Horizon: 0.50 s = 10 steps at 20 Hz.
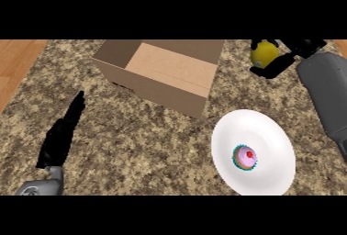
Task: Pick the lemon from the plate and place it in the cardboard box
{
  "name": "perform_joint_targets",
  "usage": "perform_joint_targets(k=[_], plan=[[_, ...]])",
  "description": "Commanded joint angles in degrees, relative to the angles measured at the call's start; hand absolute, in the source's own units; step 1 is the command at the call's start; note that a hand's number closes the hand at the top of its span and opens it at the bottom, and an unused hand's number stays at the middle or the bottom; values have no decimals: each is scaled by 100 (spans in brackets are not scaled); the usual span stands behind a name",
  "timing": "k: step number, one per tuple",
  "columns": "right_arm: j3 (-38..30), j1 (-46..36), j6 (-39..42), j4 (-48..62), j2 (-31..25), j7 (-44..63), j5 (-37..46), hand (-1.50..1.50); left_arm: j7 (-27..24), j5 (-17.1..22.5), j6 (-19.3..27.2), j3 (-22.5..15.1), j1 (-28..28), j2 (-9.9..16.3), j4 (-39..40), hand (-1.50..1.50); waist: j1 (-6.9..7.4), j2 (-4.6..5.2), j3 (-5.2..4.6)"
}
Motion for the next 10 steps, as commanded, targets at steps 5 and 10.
perform_joint_targets(k=[5, 10], plan=[[-541, -1095, 630, 828, 381, -781, -683, 150, 230, -99, 67, -14, -22, -14, -110, 0, -62, -21, -8], [-458, -1583, 734, 957, 674, -388, -600, 150, 47, 22, 3, 206, 217, 98, -138, 0, -220, -87, -15]])
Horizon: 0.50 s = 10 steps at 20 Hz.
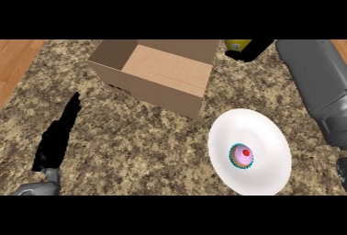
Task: Pick the lemon from the plate and place it in the cardboard box
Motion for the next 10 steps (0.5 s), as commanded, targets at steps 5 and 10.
perform_joint_targets(k=[5, 10], plan=[[-18, -1117, -218, 535, 717, 969, 85, 150, -80, 69, -83, -41, 156, -79, -69, 0, 51, 8, -7], [62, -1159, -628, 811, 1213, 1213, 218, 150, 383, 182, -245, 145, -126, 152, -290, 0, 56, 14, -5]])
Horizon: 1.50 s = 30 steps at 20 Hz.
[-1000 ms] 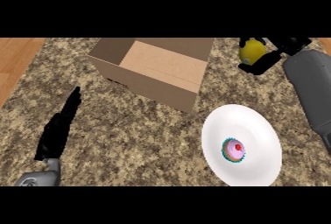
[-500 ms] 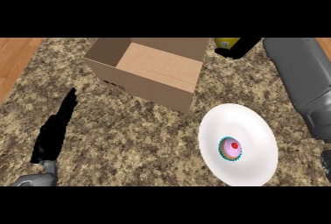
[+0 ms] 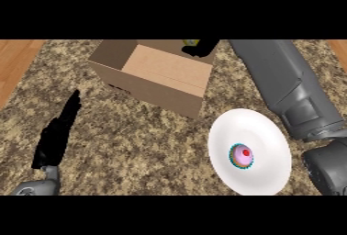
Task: Pick the lemon from the plate and place it in the cardboard box
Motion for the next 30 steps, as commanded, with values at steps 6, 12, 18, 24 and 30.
perform_joint_targets(k=[6, 12, 18, 24, 30], plan=[[200, -252, -437, 709, 681, 429, 334, 150, -118, -75, 49, -116, -61, -154, 117, 0, 108, 67, -3], [436, -159, -1022, 1127, 978, 898, 445, 150, -200, -62, -67, -121, -84, -73, 131, 0, 329, 101, -8], [251, -256, -911, 1330, 984, 1147, 207, -150, -114, -133, -89, -242, -306, -125, 146, 0, 455, 162, -6], [-393, -121, -1225, 1206, 985, 946, -532, -150, -164, -171, -45, -266, -321, -175, 210, 0, 508, 181, 0], [-1313, -31, -1258, 1003, 899, 832, -1430, -150, 69, -32, -131, -137, -281, -85, -17, 0, 370, 156, 9]])
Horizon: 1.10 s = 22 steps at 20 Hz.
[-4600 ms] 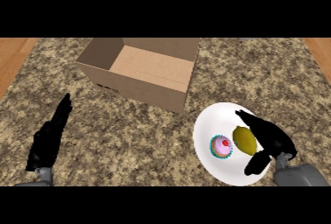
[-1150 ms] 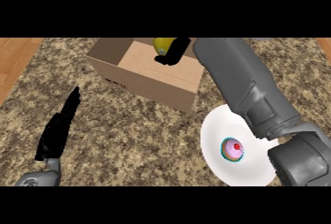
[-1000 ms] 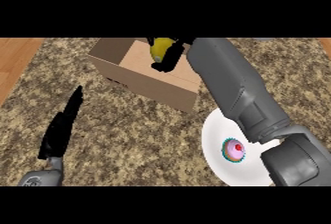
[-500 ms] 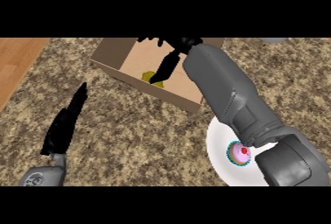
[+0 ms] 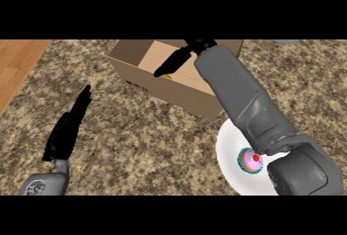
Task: Pick the lemon from the plate and place it in the cardboard box
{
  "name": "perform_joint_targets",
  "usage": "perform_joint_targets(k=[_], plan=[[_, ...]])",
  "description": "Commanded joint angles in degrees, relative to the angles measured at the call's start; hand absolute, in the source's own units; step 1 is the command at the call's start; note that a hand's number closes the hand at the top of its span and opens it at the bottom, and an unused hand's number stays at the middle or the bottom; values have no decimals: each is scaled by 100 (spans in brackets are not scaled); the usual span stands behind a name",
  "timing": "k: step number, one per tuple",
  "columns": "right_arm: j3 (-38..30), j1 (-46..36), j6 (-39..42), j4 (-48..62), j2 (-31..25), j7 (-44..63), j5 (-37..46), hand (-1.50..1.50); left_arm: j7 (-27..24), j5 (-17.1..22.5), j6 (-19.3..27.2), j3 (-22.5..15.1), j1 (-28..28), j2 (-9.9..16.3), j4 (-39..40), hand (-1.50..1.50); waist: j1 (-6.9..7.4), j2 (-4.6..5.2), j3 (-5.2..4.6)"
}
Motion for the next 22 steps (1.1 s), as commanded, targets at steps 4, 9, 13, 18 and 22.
perform_joint_targets(k=[4, 9, 13, 18, 22], plan=[[-1008, 41, 392, -132, -380, -111, -1001, -150, -105, 44, 34, 46, 40, -46, 59, 0, -66, 39, 1], [-1371, 374, 485, -153, -1240, -137, -1293, -150, -107, 64, -65, 118, 177, 130, -117, 0, -88, 52, 8], [-1518, 407, 534, -109, -1732, 68, -1391, -150, -166, 72, -25, 108, 162, 87, -222, 0, 26, 88, 10], [-1596, 574, 1267, -85, -2475, 60, -1452, -150, -110, 6, 41, -16, 140, -53, -203, 0, 28, 126, 19], [-1553, 704, 1736, -138, -2780, -216, -1408, -150, -87, 101, -75, 43, 43, 22, -187, 0, 84, 162, 26]])
